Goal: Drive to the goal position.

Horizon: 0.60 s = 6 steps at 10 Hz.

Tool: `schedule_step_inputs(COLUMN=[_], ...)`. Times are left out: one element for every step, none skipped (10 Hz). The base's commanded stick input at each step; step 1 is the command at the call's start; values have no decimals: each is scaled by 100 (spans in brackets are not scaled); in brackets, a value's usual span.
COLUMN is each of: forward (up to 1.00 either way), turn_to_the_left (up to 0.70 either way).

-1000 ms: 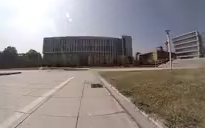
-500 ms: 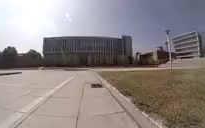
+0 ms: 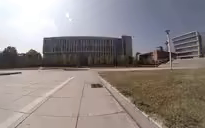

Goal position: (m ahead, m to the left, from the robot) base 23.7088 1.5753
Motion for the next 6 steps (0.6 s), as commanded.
schedule_step_inputs(forward=[4, 4, 4, 4, 4, 4], turn_to_the_left=[0, 0, 0, 0, 0, 0])
